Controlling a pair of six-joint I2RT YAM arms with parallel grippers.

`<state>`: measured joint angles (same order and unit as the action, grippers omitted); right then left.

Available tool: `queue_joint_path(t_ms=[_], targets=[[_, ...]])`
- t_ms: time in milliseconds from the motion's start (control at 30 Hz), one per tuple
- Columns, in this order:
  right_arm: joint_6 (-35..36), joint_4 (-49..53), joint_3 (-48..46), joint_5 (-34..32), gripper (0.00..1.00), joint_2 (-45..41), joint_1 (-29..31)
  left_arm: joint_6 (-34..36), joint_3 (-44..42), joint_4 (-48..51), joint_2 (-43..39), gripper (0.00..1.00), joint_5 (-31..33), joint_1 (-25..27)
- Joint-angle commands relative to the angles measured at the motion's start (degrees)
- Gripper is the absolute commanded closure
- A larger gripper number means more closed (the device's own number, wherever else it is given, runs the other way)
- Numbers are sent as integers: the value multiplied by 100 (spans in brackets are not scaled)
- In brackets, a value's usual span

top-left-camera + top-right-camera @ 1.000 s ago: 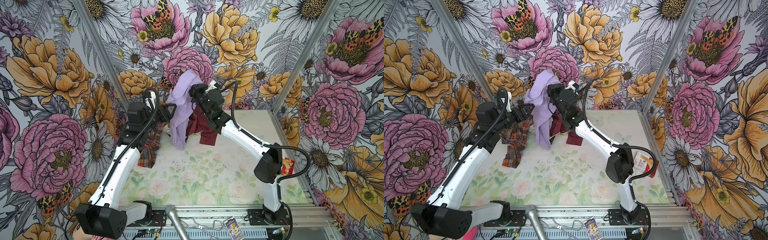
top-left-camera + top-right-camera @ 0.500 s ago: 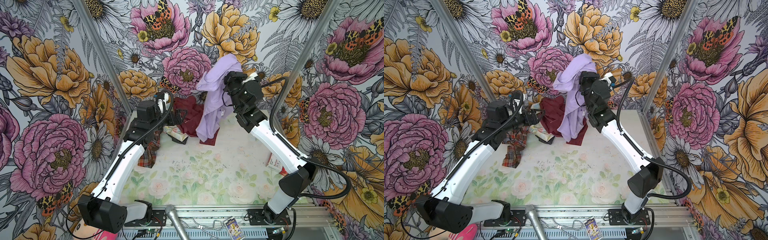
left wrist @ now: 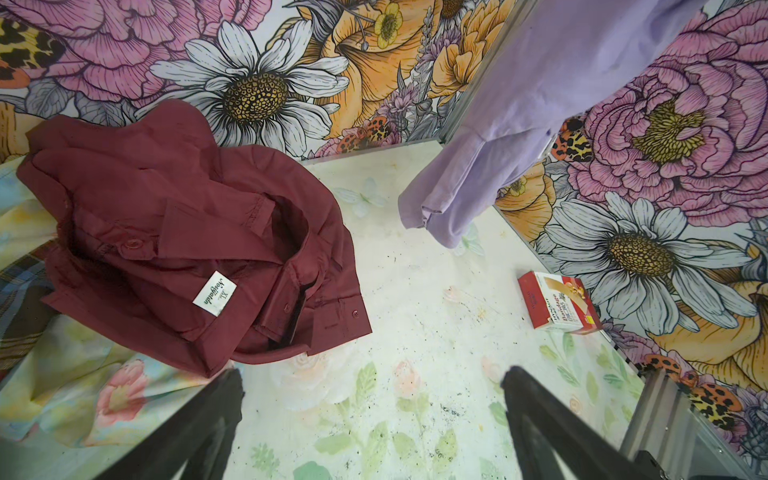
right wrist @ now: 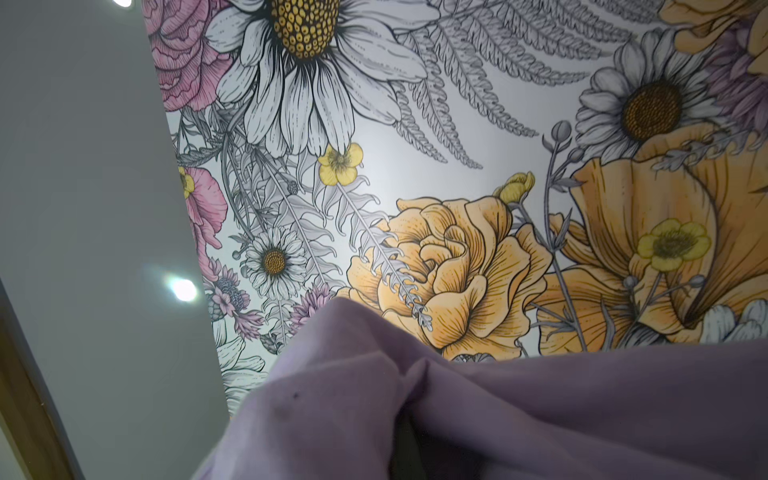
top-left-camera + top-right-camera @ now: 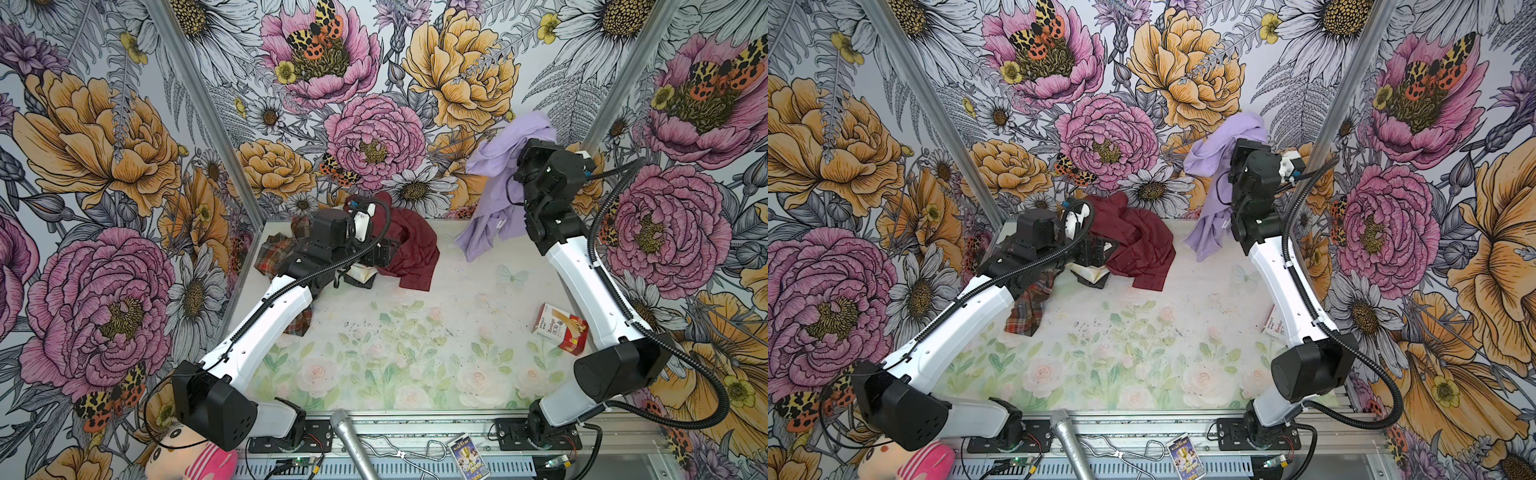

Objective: Pick out a specific cloth from the pile
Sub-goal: 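Carry the lavender shirt away with the right gripper while the left gripper releases, then lower the lavender shirt onto the clear table area with the right gripper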

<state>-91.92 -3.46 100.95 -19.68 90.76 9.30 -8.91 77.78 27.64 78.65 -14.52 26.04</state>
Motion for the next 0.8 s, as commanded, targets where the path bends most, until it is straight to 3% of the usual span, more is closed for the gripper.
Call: queue_joint_path(t_ms=[0,467,767], targets=[[-152,11,-109,355,100,-287,-420,194,-120,-57,27,1,247,90],[16,522,229,795,100,604,-1270,70,-434,-166,85,1,96,313],[336,514,-710,1134,100,648,-1580,91,-534,-164,60,1,133,348]])
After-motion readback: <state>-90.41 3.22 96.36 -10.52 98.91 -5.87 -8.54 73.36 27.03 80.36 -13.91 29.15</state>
